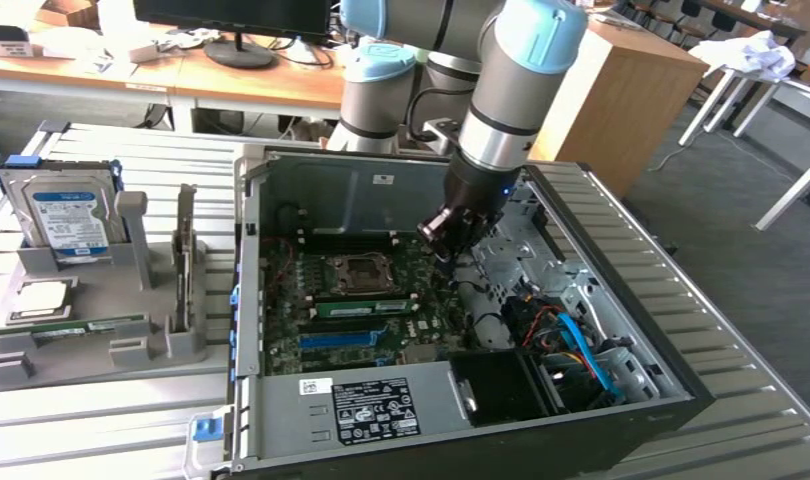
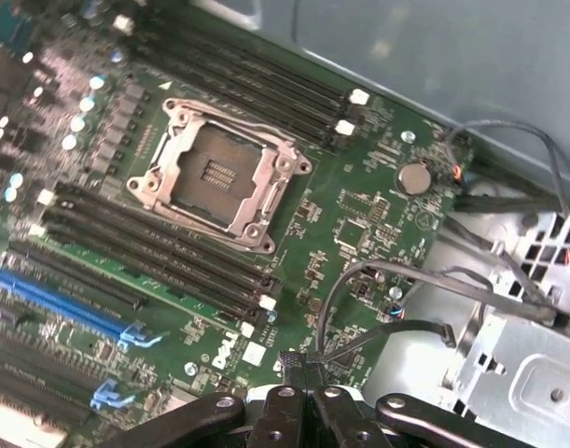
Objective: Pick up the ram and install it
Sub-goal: 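Press down the ram until it locks into place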
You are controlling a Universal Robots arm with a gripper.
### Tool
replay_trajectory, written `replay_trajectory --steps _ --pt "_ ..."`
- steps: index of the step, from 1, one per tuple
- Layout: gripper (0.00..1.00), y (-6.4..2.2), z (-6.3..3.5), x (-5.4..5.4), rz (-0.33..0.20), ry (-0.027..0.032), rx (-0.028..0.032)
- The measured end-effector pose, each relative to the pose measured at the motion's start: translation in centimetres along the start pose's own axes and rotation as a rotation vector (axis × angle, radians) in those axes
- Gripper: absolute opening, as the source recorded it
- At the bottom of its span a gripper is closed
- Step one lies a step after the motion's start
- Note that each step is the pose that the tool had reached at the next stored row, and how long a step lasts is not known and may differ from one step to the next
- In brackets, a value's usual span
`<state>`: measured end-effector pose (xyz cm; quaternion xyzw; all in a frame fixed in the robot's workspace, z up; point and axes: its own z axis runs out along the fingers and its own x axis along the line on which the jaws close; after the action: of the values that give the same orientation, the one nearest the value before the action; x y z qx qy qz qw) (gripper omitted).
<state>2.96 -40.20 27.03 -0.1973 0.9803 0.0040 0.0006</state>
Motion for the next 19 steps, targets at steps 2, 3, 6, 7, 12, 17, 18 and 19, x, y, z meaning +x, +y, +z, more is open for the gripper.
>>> replay_trajectory --steps 2,3,6,7,12,17,18,19 --pt "0.10 0.00 0.02 0.00 0.036 -0.0003 0.0001" --pt "0.10 0.00 0.03 0.00 0.053 -0.0004 0.0001" --pt "0.10 0.00 0.04 0.00 0.105 -0.0007 0.0003" --pt "0.10 0.00 0.04 0.00 0.123 -0.0009 0.0004" --pt "0.10 0.00 0.04 0.00 0.200 -0.0016 0.0005" --pt "0.10 0.00 0.04 0.00 0.263 -0.0020 0.0007" --pt "0.10 0.00 0.04 0.00 0.274 -0.0021 0.0007" --pt "0.10 0.00 0.04 0.00 0.285 -0.0022 0.0007"
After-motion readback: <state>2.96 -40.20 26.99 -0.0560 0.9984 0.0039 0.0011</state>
